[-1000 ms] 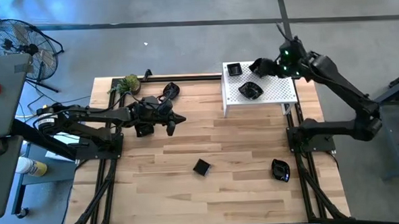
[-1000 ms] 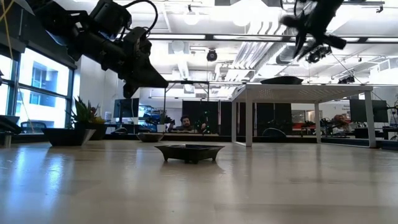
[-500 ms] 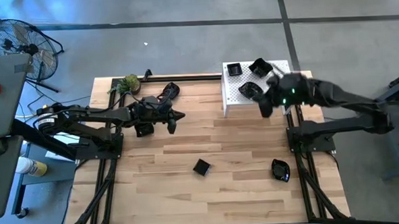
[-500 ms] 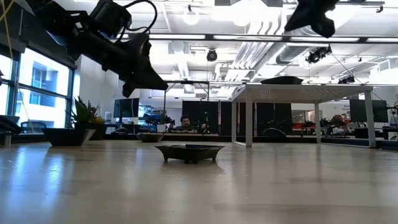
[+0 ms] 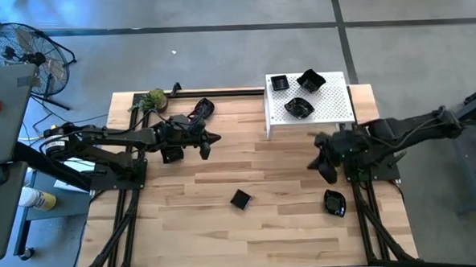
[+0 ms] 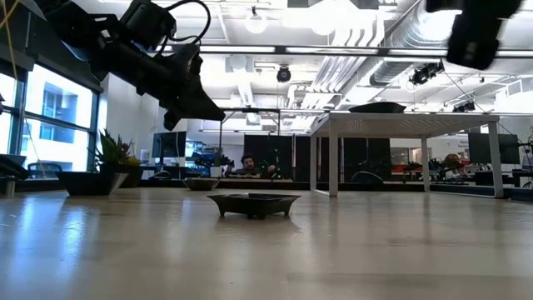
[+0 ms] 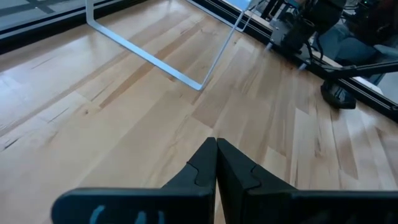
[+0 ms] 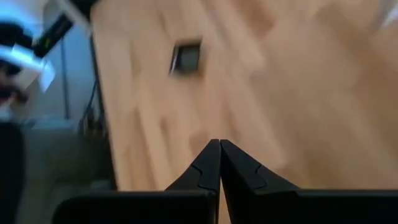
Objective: Pick & Place Mini shaped plates
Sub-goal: Stack the leaf-shaped plate on top of the stacked leaf-shaped plates on the shelf
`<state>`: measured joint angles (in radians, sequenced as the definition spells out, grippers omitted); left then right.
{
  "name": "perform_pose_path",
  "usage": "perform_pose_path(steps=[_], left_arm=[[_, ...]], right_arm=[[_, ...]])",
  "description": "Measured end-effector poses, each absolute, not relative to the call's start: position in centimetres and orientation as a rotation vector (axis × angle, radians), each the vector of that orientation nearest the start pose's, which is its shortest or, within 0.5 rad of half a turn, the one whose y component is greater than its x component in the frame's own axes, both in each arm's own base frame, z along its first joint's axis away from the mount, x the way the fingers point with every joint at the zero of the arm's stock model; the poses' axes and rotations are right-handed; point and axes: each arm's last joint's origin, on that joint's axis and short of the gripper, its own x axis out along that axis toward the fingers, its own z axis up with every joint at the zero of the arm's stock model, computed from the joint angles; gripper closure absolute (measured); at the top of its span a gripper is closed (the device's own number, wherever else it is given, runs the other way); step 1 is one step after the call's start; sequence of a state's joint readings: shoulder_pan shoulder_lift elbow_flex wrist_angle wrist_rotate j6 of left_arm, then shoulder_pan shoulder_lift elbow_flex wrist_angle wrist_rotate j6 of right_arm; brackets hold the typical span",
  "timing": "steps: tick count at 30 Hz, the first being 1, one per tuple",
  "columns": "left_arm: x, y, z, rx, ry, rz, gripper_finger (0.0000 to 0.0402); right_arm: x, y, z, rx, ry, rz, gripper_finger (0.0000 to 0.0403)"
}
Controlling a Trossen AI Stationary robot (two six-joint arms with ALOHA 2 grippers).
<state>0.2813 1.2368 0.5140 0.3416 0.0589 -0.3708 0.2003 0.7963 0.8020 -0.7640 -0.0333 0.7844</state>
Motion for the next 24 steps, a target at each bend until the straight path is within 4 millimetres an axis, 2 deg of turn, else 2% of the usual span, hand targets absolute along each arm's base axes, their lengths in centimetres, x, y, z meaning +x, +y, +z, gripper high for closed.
perform_pose_path(steps=[3, 6, 10, 14, 19, 24], left_arm=[[23.7, 6.7, 20.0, -0.430, 0.332, 0.288, 0.0401], [23.7, 6.7, 20.0, -0.430, 0.332, 0.288, 0.0401], [23.7, 6.7, 20.0, -0.430, 0.332, 0.289, 0.0401], [23.7, 6.7, 20.0, -0.430, 0.332, 0.289, 0.0401], [23.7, 6.7, 20.0, -0.436, 0.332, 0.290, 0.0401], [23.7, 6.7, 20.0, -0.437, 0.333, 0.290, 0.0401]], right_arm=[[14.2, 4.3, 26.8, 0.747, 0.918, -0.041, 0.0388], [13.5, 5.4, 24.1, 0.795, 1.055, -0.030, 0.0368], [12.3, 6.2, 20.5, 0.826, 1.198, -0.092, 0.0328], [11.2, 6.4, 17.8, 0.852, 1.291, -0.167, 0.0285], [10.3, 6.4, 16.0, 0.828, 1.356, -0.222, 0.0250], [9.9, 6.2, 15.3, 0.719, 1.394, -0.284, 0.0242]])
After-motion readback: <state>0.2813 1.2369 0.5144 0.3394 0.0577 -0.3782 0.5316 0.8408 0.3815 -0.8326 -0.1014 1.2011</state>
